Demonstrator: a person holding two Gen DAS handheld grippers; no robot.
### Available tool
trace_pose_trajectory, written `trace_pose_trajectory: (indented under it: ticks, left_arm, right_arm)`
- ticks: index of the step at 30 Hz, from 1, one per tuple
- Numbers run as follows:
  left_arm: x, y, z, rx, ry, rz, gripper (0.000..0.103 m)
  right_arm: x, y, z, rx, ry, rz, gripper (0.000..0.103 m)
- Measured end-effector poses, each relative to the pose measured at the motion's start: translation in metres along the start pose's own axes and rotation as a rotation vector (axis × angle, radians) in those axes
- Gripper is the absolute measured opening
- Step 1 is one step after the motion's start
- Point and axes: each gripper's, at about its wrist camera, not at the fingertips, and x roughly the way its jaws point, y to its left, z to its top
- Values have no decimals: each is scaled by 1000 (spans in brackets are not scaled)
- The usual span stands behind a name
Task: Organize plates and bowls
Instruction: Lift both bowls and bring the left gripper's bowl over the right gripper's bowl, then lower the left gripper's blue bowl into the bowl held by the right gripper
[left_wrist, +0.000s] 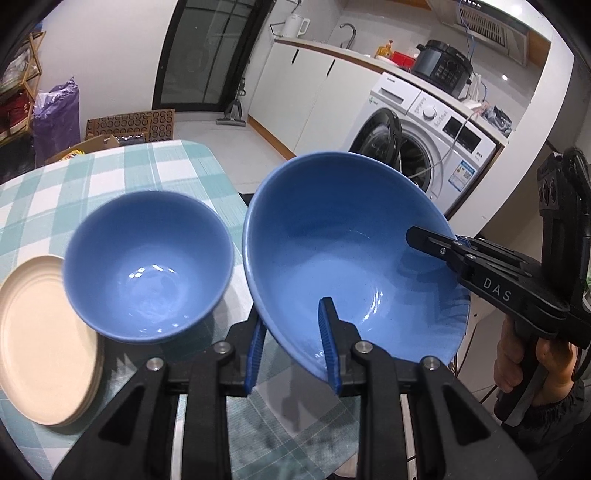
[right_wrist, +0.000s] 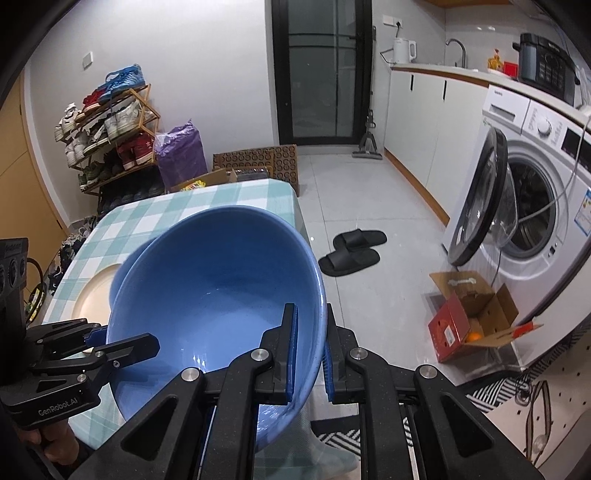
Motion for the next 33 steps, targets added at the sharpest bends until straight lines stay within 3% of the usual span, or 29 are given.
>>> trace_pose_trajectory:
  ticks: [20, 33]
  left_arm:
    - [-46, 60, 22, -42, -88, 102, 27]
    - [-57, 101, 34, -64, -103, 167, 27]
  right_arm:
    - [5, 90, 56, -104, -55, 75, 12]
    - [50, 128, 87, -98, -17, 132, 12]
